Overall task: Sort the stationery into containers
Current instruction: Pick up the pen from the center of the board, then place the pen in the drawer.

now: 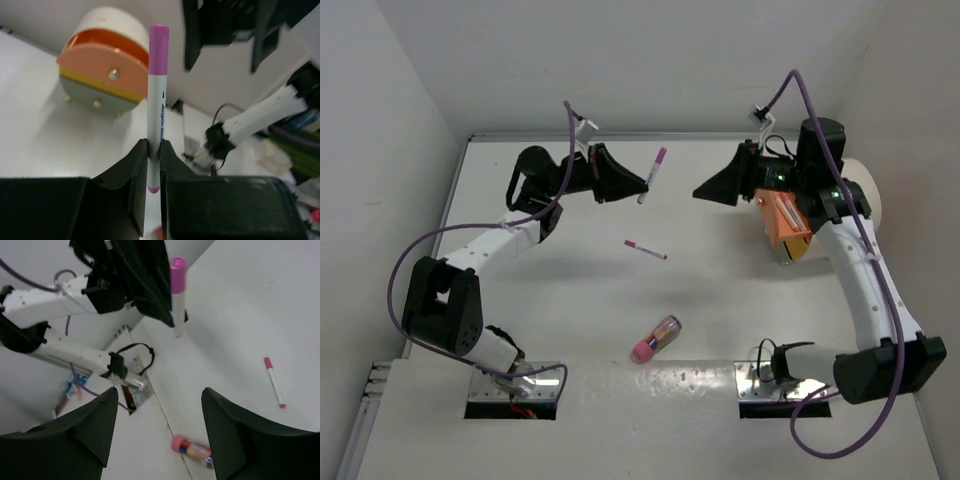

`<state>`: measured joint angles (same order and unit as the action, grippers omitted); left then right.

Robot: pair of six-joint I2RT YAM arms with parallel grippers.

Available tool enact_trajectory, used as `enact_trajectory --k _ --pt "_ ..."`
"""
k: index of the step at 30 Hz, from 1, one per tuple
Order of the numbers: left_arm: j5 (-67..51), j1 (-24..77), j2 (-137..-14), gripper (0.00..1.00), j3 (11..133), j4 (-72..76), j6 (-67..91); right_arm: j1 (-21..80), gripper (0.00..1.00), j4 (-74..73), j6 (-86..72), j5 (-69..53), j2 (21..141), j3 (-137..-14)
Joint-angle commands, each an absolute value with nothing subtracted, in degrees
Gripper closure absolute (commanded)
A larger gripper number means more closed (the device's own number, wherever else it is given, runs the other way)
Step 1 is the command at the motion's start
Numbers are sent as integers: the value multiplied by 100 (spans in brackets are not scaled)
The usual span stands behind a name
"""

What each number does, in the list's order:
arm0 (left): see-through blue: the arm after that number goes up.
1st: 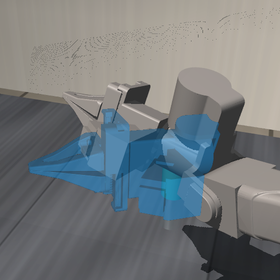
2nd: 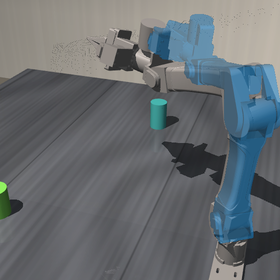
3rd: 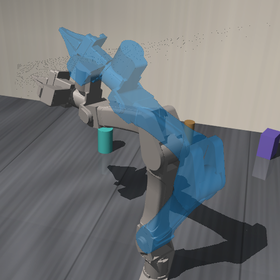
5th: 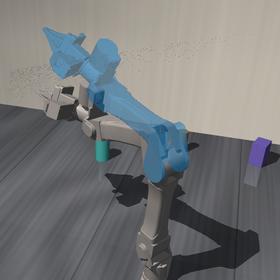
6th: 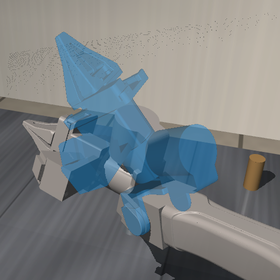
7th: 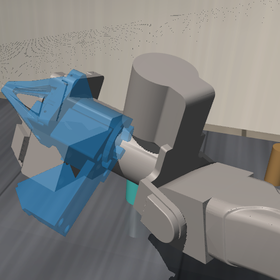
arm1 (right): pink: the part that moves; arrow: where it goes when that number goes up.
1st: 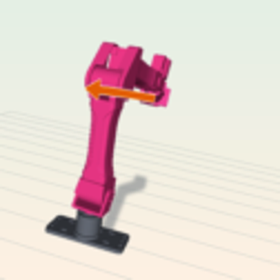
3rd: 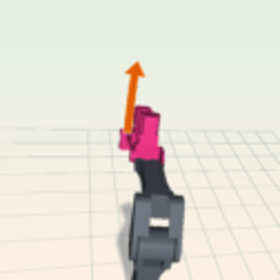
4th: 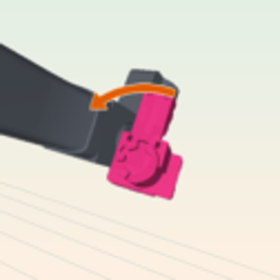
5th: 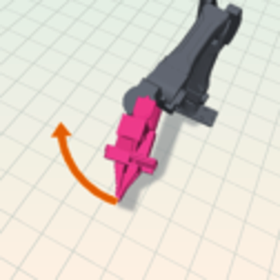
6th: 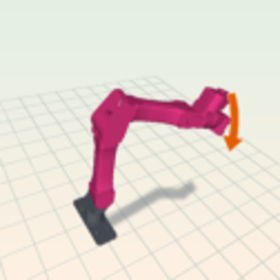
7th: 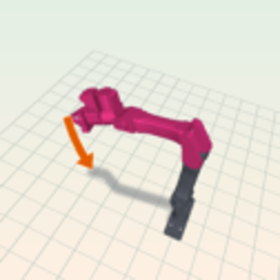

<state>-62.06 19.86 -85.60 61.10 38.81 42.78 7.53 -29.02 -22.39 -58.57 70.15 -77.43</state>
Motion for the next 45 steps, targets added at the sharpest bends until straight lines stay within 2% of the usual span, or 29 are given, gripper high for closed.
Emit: enact_trajectory --k 1,5,11,15,24,33,34,37,38,39,41,42,44,45 --pt "-5643 1951 -8490 100 6047 6213 6528 940 33 -472 -4514 -6091 7373 -7576" --pt "-5467 2144 -8508 100 6012 6354 6794 1045 33 1535 -6736 -6073 7918 -7585" --pt "-5405 2224 -8578 100 6082 6337 6838 1423 33 1740 -6689 -6047 8341 -8111" --pt "-5370 2259 -8657 100 6126 6355 6987 1582 34 1433 -6372 -6029 8446 -8270" --pt "-5317 2320 -8666 100 6126 6390 7154 1810 48 818 -5793 -5871 8657 -8596" --pt "-5291 2443 -8631 100 6152 6425 7181 1890 55 18 -5065 -5608 8771 -8929" --pt "-5291 2452 -8648 100 6170 6425 7172 1907 57 18 -5036 -5581 8771 -8921" --pt "-5308 2452 -8657 100 6170 6407 7189 1890 73 18 -4949 -5564 8728 -8912" --pt "-5317 2443 -8675 98 6179 6364 7155 1890 83 -148 -4913 -5555 8719 -8912" --pt "-5335 2452 -8666 73 6196 6285 7102 1872 89 -184 -4896 -5546 8675 -8903" --pt "-5379 2443 -8640 42 6284 5803 6830 1811 100 -342 -4791 -5493 8640 -8938" --pt "-5370 2409 -8631 27 6345 5531 6699 1689 100 -447 -4694 -5484 8579 -8982" --pt "-5440 2234 -8631 18 6564 4425 6075 1373 100 -1139 -4092 -5458 8578 -9332" --pt "-5501 2145 -8622 17 6609 3803 5812 1241 100 -1534 -3756 -5423 8596 -9525"
